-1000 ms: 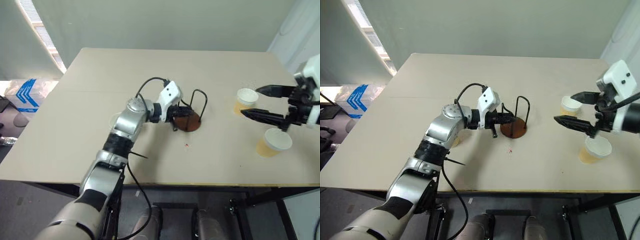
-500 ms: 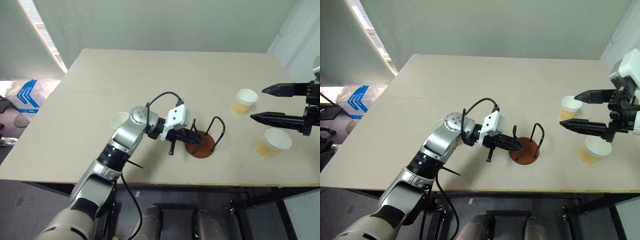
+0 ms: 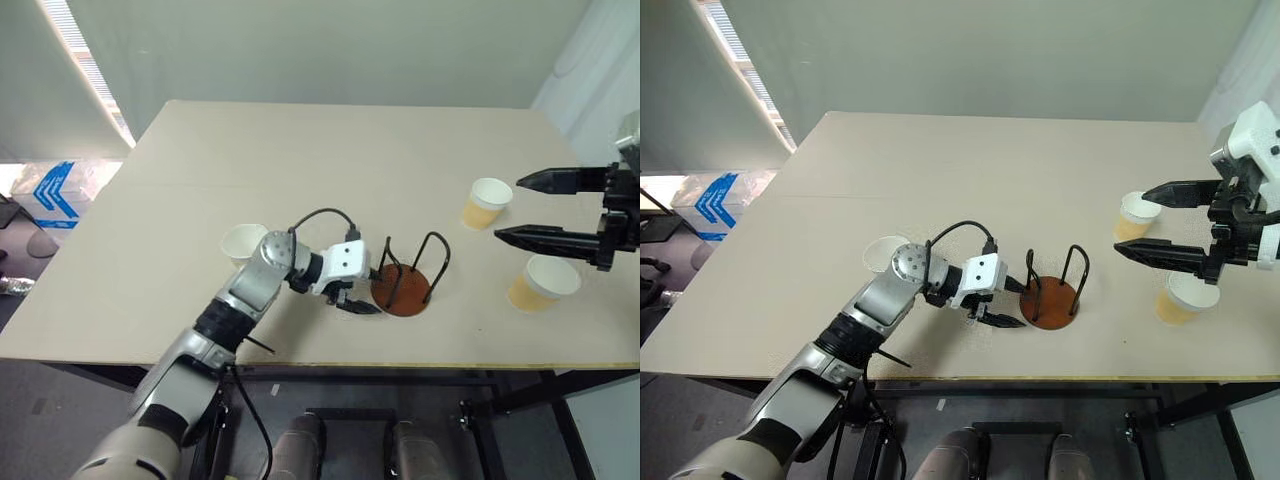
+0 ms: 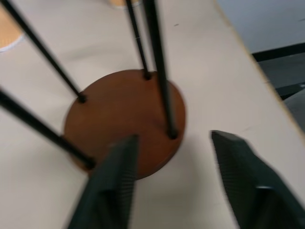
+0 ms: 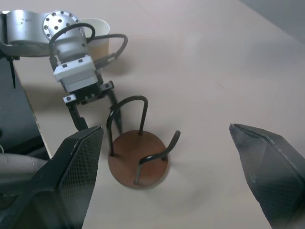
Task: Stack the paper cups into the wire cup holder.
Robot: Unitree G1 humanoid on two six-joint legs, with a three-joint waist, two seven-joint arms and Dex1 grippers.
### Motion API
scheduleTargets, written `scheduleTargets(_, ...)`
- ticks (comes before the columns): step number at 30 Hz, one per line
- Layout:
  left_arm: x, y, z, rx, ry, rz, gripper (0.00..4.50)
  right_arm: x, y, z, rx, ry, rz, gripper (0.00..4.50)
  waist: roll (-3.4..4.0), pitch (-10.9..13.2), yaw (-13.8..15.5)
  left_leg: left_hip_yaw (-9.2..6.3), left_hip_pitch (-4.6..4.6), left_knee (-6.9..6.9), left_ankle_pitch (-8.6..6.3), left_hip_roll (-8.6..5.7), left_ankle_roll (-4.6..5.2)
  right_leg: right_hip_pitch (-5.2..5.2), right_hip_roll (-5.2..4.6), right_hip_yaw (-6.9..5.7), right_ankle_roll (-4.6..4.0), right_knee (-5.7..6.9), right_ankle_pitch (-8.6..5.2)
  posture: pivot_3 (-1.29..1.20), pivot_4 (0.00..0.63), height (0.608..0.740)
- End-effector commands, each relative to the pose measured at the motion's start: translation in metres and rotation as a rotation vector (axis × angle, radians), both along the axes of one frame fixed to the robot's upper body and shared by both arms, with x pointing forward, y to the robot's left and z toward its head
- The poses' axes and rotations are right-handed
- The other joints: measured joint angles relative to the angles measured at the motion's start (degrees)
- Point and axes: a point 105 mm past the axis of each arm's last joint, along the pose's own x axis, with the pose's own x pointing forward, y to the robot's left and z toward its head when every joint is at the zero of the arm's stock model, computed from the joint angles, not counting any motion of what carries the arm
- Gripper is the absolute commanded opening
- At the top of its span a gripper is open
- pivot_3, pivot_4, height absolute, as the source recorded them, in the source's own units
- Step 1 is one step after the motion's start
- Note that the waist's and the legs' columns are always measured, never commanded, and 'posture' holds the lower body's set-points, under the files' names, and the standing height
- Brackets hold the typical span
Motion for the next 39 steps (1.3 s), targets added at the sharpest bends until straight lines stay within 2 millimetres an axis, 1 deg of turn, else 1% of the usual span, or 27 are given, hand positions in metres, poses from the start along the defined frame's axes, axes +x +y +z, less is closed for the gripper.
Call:
scheduleTargets(1, 0.007, -0.002, 0.013, -0.02, -0.071, 0.015, 4.29, 0.0, 0.0, 0.006, -0.003, -0.038, 0.005, 4.5, 0.0, 0.0, 0.0, 0.0, -0.01, -0.02, -0.05, 0.0, 0.02, -0.02, 0.0, 0.0, -0.21, 0.0, 0.1, 0.0, 0.15, 0.74)
scheduleTargets(2, 0.006, -0.002, 0.013, -0.02, -0.067, 0.009, 4.4, 0.001, 0.0, 0.005, -0.004, -0.038, 0.007, 4.5, 0.0, 0.0, 0.0, 0.01, -0.02, -0.03, -0.09, 0.0, 0.01, -0.03, 0.0, 0.0, -0.26, -0.01, 0.05, 0.0, 0.15, 0.74)
scheduleTargets(4, 0.003, -0.001, 0.014, -0.022, -0.049, -0.009, 4.4, 0.001, 0.002, 0.005, -0.004, -0.037, 0.013, 4.5, 0.0, 0.0, 0.0, 0.03, -0.03, -0.03, -0.12, 0.0, -0.13, -0.04, 0.0, 0.0, -0.24, 0.0, -0.11, 0.0, 0.15, 0.74)
scheduleTargets(7, 0.005, 0.001, 0.02, -0.025, -0.05, -0.009, 4.4, 0.001, 0.002, 0.004, -0.006, -0.037, 0.015, 4.5, 0.0, 0.0, 0.0, 0.05, -0.07, -0.01, -0.13, -0.01, -0.38, -0.04, 0.0, 0.02, -0.11, 0.02, -0.36, 0.0, 0.15, 0.74)
scheduleTargets(9, 0.004, 0.002, 0.031, -0.038, -0.047, -0.012, 4.4, 0.004, 0.003, 0.003, -0.009, -0.046, 0.016, 4.5, 0.0, 0.0, 0.1, 0.04, -0.09, 0.01, -0.22, -0.02, -0.43, -0.04, 0.0, 0.02, 0.06, 0.04, -0.42, 0.0, 0.15, 0.74)
scheduleTargets(10, 0.002, 0.003, 0.035, -0.041, -0.037, -0.021, 4.4, 0.006, 0.004, 0.003, -0.009, -0.053, 0.018, 4.5, -0.01, 0.0, 0.1, 0.04, -0.1, 0.01, -0.26, -0.01, -0.44, -0.04, 0.0, 0.01, 0.24, 0.03, -0.36, 0.0, 0.15, 0.74)
scheduleTargets(13, -0.006, 0.004, 0.044, -0.049, -0.029, -0.052, 4.4, 0.016, 0.01, 0.003, -0.023, -0.095, 0.015, 4.5, 0.0, 0.0, 0.0, 0.07, -0.07, 0.0, -0.38, 0.01, -0.45, -0.04, 0.0, 0.01, 0.31, 0.04, -0.38, 0.0, 0.15, 0.74)
scheduleTargets(16, -0.01, 0.007, 0.057, -0.082, -0.047, -0.054, 4.4, 0.029, 0.014, 0.001, -0.034, -0.122, 0.002, 4.5, -0.01, 0.0, -0.1, 0.09, -0.03, 0.01, -0.42, 0.03, -0.44, -0.03, -0.01, 0.0, 0.31, 0.04, -0.39, 0.0, 0.15, 0.74)
scheduleTargets(18, -0.011, 0.01, 0.067, -0.118, -0.061, -0.036, 4.4, 0.039, 0.01, -0.002, -0.052, -0.122, -0.027, 4.5, -0.01, 0.0, 0.0, 0.06, -0.03, 0.04, -0.43, 0.05, -0.43, -0.03, -0.02, -0.02, 0.31, 0.05, -0.39, 0.0, 0.15, 0.74)
scheduleTargets(20, -0.01, 0.016, 0.073, -0.134, -0.07, -0.01, 4.4, 0.05, 0.003, -0.007, -0.105, -0.13, -0.067, 4.5, -0.01, 0.0, 0.0, 0.05, -0.03, 0.06, -0.43, 0.05, -0.43, -0.02, -0.02, -0.02, 0.29, 0.05, -0.38, 0.0, 0.15, 0.74)
scheduleTargets(24, -0.004, 0.037, 0.08, -0.128, -0.097, 0.068, 4.4, 0.075, -0.015, -0.02, -0.219, -0.134, -0.134, 4.5, 0.0, 0.0, -0.1, 0.06, 0.04, 0.08, -0.44, 0.07, -0.4, -0.01, -0.04, -0.04, 0.19, 0.06, -0.26, 0.0, 0.15, 0.74)
scheduleTargets(26, -0.003, 0.049, 0.085, -0.128, -0.102, 0.104, 4.4, 0.085, -0.02, -0.026, -0.273, -0.138, -0.145, 4.5, 0.0, 0.0, -0.2, 0.06, 0.07, 0.07, -0.48, 0.09, -0.33, -0.02, -0.04, -0.06, 0.13, 0.06, -0.2, 0.0, 0.15, 0.74)
scheduleTargets(27, -0.002, 0.056, 0.088, -0.128, -0.112, 0.13, 4.4, 0.091, -0.023, -0.029, -0.303, -0.142, -0.151, 4.5, 0.0, 0.0, -0.3, 0.06, 0.08, 0.06, -0.67, 0.09, -0.01, -0.02, -0.04, -0.07, 0.1, 0.05, -0.17, 0.0, 0.15, 0.74)
scheduleTargets(28, 0.001, 0.066, 0.093, -0.133, -0.128, 0.171, 4.4, 0.098, -0.026, -0.033, -0.343, -0.145, -0.158, 4.5, 0.0, 0.0, -0.3, 0.05, 0.11, 0.06, -0.71, 0.1, 0.05, -0.03, -0.04, -0.08, 0.04, 0.05, -0.12, 0.0, 0.15, 0.74)
scheduleTargets(31, 0.005, 0.083, 0.105, -0.16, -0.164, 0.25, 4.4, 0.114, -0.029, -0.041, -0.412, -0.152, -0.154, 4.5, 0.0, 0.0, -0.6, 0.03, 0.14, 0.03, -0.7, 0.13, 0.06, -0.07, -0.01, -0.11, -0.15, 0.05, 0.0, 0.0, 0.15, 0.74)
scheduleTargets(35, 0.004, 0.089, 0.115, -0.201, -0.185, 0.289, 4.4, 0.132, -0.03, -0.049, -0.479, -0.152, -0.143, 4.5, 0.03, 0.0, -0.7, 0.01, 0.15, 0.01, -0.59, 0.15, 0.07, -0.08, 0.0, -0.12, -0.66, 0.06, -0.04, 0.0, 0.15, 0.74)
scheduleTargets(39, 0.002, 0.088, 0.117, -0.213, -0.192, 0.298, 4.4, 0.15, -0.031, -0.056, -0.527, -0.14, -0.138, 4.5, 0.04, 0.0, -0.6, -0.01, 0.14, 0.02, -0.55, 0.14, 0.07, -0.1, 0.0, -0.13, -0.87, 0.05, 0.06, 0.0, 0.15, 0.74)
